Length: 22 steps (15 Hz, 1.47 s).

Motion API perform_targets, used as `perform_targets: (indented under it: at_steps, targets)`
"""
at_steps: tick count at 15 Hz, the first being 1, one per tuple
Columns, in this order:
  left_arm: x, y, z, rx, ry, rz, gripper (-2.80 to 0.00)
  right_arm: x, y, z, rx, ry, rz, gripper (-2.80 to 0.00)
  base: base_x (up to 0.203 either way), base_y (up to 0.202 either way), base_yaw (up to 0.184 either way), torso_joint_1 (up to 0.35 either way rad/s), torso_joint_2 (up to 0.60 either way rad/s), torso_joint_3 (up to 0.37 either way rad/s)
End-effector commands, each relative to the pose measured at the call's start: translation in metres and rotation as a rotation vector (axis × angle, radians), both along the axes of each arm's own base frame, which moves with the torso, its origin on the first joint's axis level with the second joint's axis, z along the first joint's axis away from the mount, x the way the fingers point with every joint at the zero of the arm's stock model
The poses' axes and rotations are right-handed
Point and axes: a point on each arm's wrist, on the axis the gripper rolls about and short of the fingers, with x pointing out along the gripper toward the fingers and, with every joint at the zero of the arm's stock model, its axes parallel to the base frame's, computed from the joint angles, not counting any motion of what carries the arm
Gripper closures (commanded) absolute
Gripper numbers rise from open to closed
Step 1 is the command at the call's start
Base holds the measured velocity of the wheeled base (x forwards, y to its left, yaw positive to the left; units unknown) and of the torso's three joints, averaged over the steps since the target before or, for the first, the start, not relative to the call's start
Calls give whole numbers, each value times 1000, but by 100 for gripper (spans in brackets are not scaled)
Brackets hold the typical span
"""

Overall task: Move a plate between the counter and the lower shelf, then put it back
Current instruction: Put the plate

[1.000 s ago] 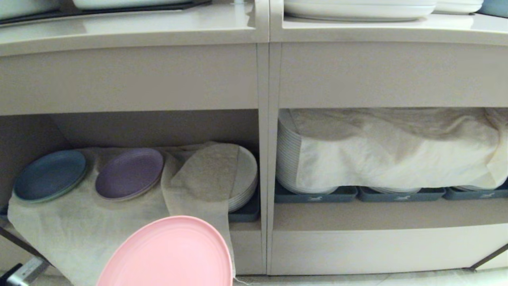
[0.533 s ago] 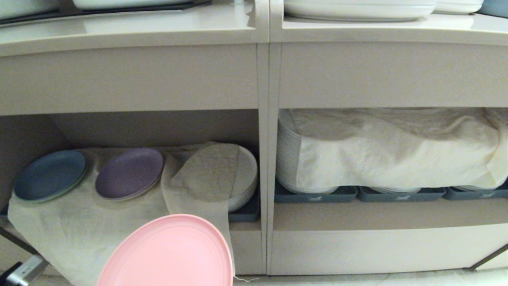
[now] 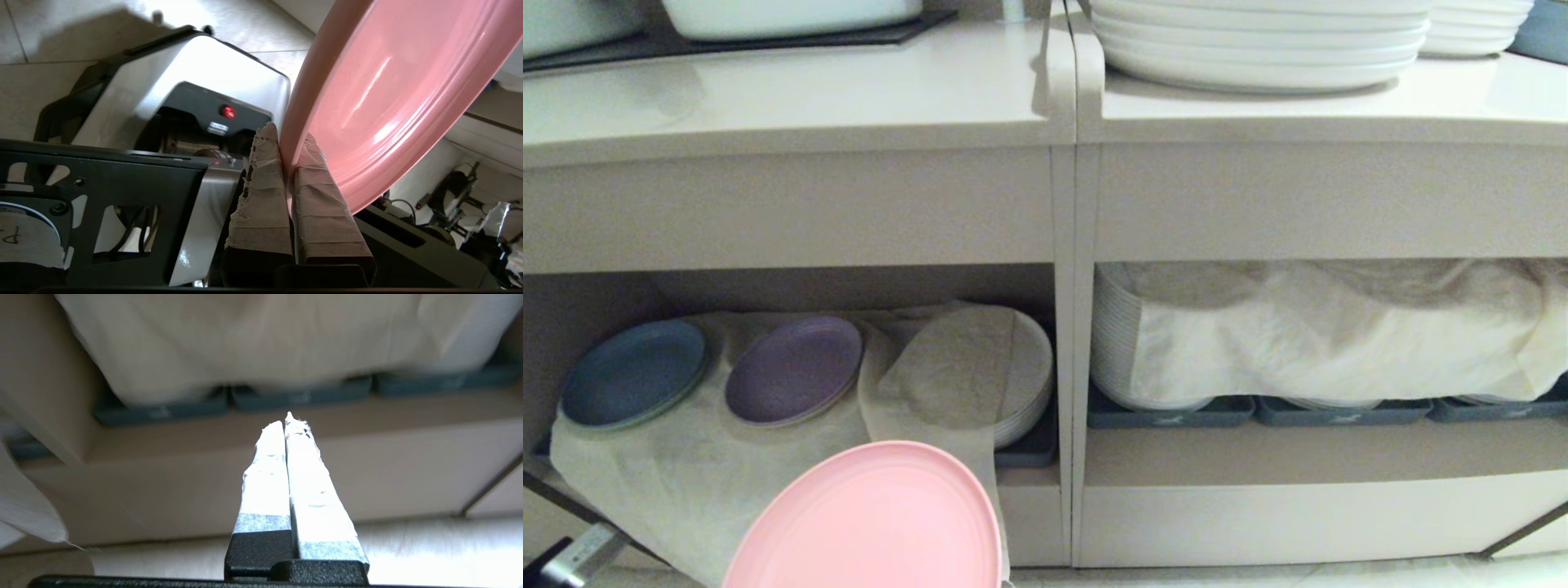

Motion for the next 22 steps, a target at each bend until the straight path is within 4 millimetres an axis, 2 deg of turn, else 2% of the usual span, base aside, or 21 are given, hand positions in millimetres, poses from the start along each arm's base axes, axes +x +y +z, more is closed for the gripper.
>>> perform_targets:
  at_steps: [1, 22]
  targets:
    - [0, 0, 0, -3, 6, 1, 0, 0, 0, 0, 0, -2, 0, 0, 0, 0, 0, 163, -606, -299]
    - [9, -3, 5, -19, -13, -5, 0, 0, 0, 0, 2, -2, 0, 0, 0, 0, 0, 209, -503, -285]
